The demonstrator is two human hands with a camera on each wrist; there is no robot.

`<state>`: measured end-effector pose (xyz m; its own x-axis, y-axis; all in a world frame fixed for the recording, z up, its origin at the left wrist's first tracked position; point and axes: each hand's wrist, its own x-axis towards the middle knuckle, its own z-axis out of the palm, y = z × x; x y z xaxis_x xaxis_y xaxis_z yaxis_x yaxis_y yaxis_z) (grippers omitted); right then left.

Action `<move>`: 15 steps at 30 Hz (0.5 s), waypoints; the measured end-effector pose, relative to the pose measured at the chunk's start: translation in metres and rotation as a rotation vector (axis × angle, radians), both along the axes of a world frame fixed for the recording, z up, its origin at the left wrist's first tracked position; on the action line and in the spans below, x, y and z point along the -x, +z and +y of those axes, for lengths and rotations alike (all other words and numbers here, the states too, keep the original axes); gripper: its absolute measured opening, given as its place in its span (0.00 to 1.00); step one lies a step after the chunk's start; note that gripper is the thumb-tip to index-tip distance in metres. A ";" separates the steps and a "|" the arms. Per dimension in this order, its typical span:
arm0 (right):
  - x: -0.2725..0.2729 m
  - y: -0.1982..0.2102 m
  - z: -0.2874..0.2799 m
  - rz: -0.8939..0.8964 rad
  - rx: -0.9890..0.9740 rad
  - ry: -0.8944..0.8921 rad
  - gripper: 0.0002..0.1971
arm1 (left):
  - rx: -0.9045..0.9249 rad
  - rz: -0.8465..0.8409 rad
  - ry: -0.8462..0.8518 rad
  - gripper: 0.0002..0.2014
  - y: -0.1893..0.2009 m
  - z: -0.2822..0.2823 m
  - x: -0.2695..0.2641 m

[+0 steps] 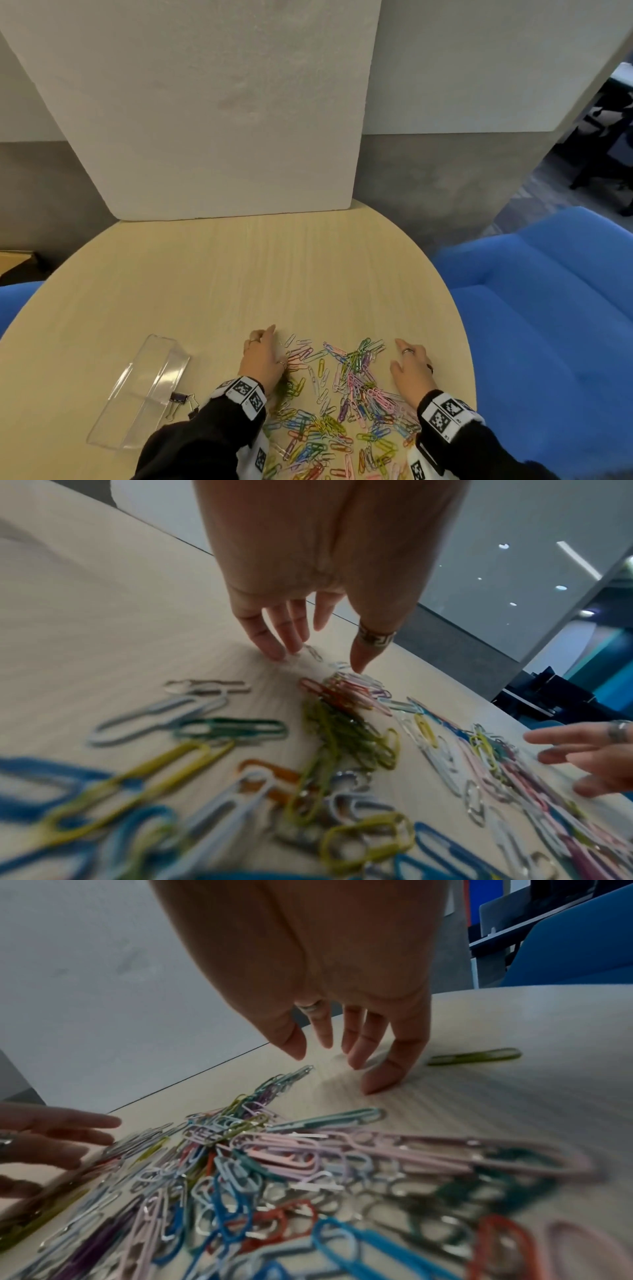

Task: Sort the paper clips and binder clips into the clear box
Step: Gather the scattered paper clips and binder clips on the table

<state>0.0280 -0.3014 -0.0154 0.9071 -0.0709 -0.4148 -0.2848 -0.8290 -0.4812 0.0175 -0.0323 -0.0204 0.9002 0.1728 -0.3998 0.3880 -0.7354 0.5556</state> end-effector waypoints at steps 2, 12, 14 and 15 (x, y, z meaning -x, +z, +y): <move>-0.004 0.000 0.009 0.012 0.010 0.063 0.23 | -0.040 0.033 -0.082 0.34 0.002 -0.010 -0.008; 0.005 0.027 0.004 0.021 -0.188 0.198 0.12 | -0.217 0.031 -0.497 0.22 0.033 -0.007 0.014; 0.017 0.028 -0.020 0.031 0.076 0.243 0.18 | -0.233 0.036 -0.546 0.28 0.041 -0.002 0.043; 0.023 0.029 -0.030 0.094 0.180 0.273 0.24 | -0.193 0.071 -0.574 0.31 0.044 -0.003 0.059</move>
